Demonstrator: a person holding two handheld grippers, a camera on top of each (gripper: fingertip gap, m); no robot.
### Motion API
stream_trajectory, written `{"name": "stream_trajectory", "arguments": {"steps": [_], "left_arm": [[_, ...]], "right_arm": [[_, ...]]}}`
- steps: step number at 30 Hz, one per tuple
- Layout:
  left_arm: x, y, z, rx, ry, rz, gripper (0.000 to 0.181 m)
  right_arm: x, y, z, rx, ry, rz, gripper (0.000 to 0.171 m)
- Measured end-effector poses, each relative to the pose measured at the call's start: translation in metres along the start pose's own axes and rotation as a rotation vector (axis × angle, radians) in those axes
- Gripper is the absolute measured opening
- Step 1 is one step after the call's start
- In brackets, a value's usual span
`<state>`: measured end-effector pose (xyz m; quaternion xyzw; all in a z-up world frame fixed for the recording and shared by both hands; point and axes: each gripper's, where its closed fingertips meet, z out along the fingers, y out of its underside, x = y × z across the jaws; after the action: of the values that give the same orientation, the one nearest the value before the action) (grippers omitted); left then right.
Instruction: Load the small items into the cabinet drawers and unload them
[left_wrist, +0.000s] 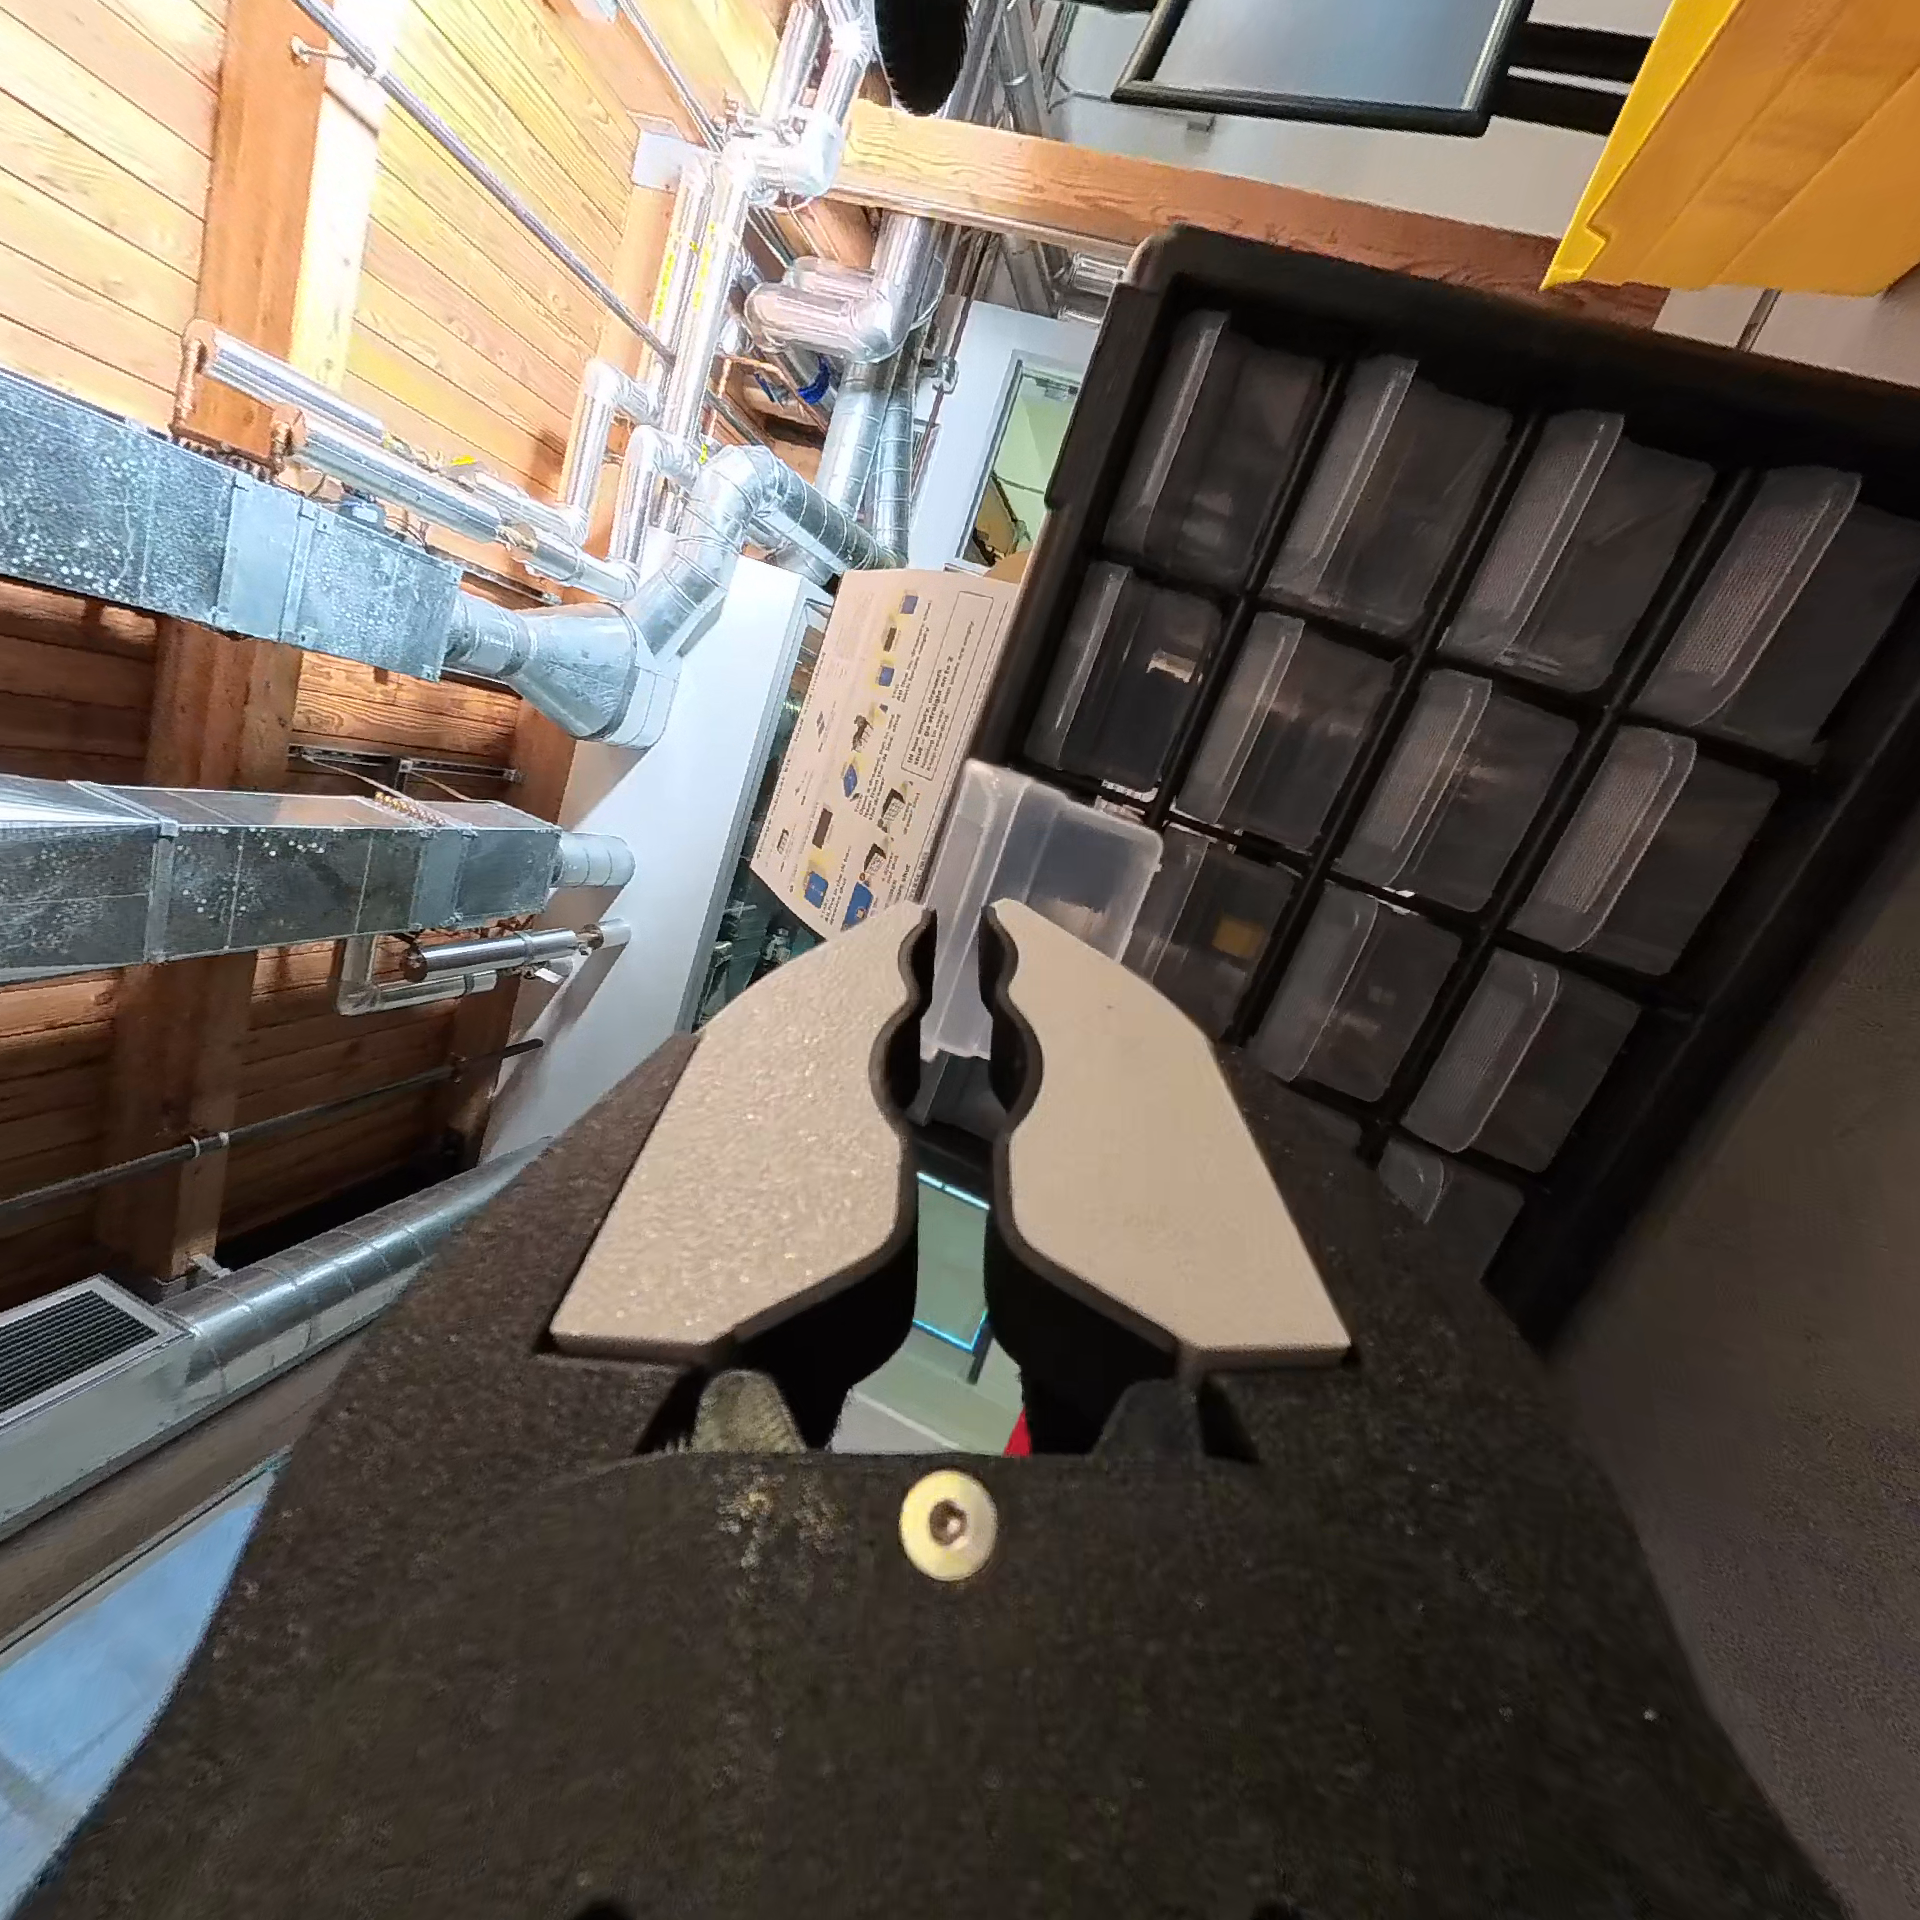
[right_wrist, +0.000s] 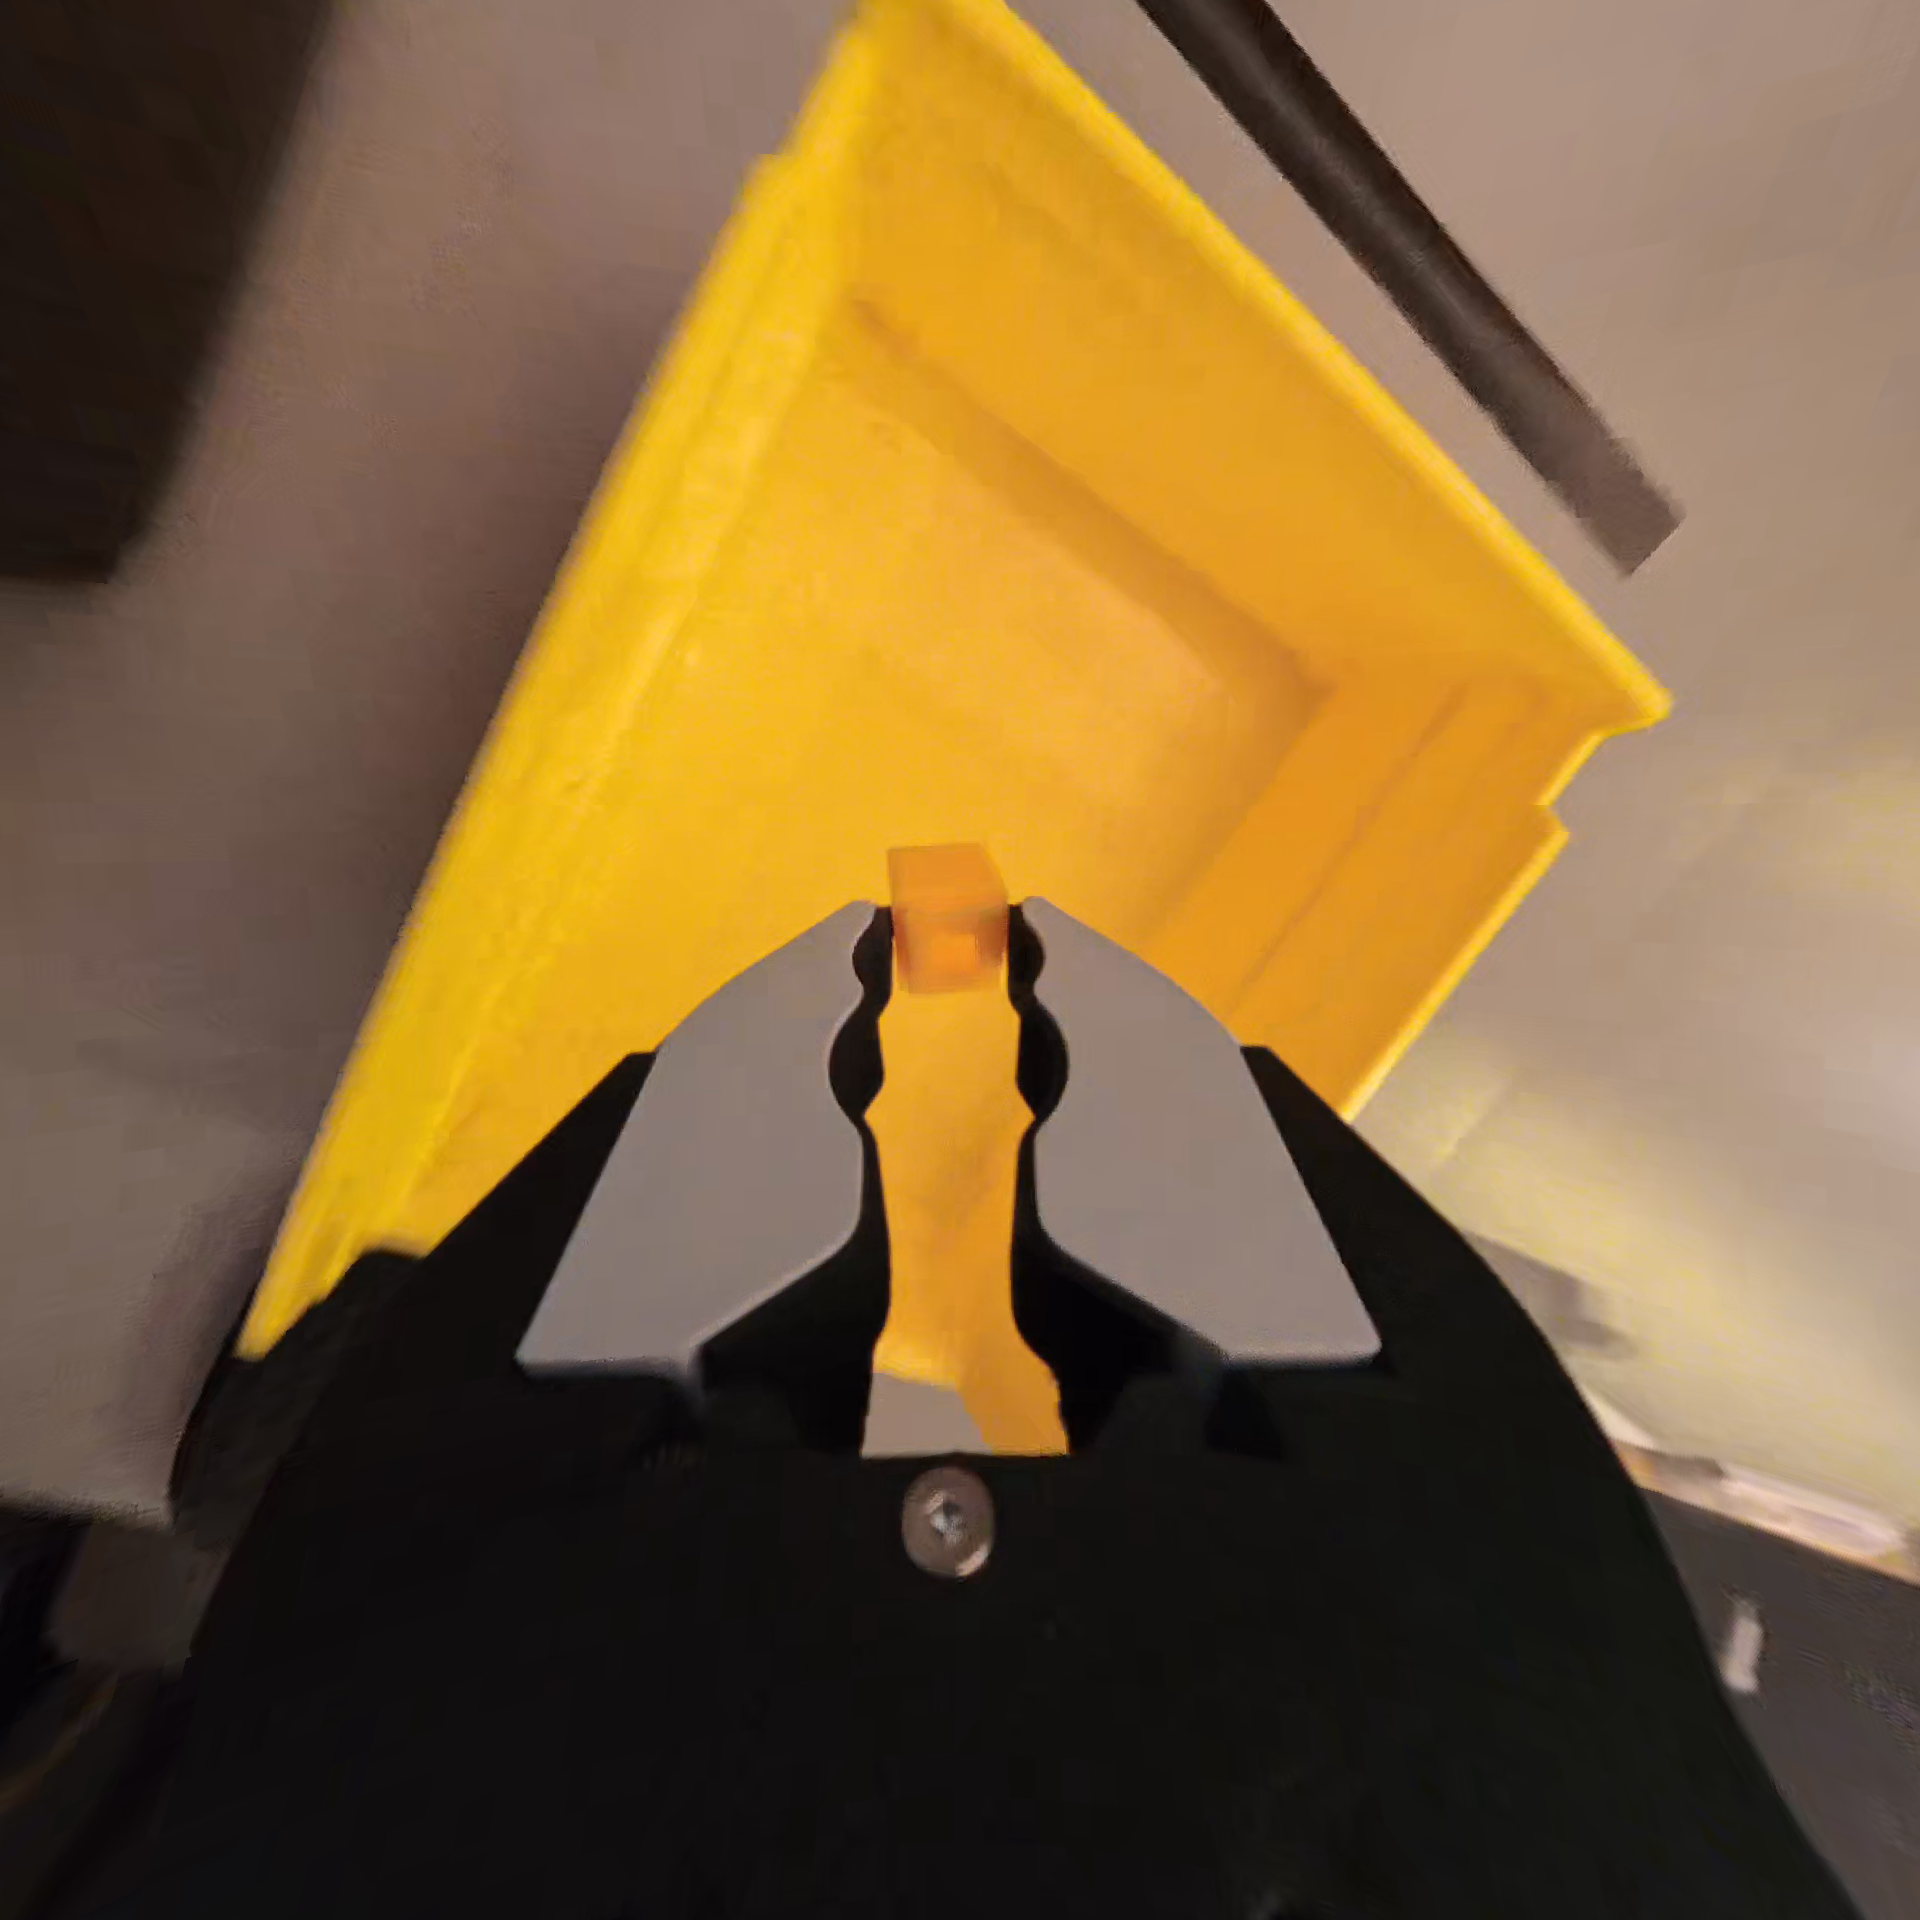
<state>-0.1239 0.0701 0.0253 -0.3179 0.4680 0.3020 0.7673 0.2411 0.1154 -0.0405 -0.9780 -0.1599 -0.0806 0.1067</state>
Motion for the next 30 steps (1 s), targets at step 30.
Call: {"name": "stream_trajectory", "arguments": {"steps": [30], "left_arm": [[0.01, 0.018, 0.04, -0.108, 0.046, 0.097, 0.007]], "right_arm": [[-0.016, -0.013, -0.024, 0.607, -0.138, 0.262, 0.047]]}}
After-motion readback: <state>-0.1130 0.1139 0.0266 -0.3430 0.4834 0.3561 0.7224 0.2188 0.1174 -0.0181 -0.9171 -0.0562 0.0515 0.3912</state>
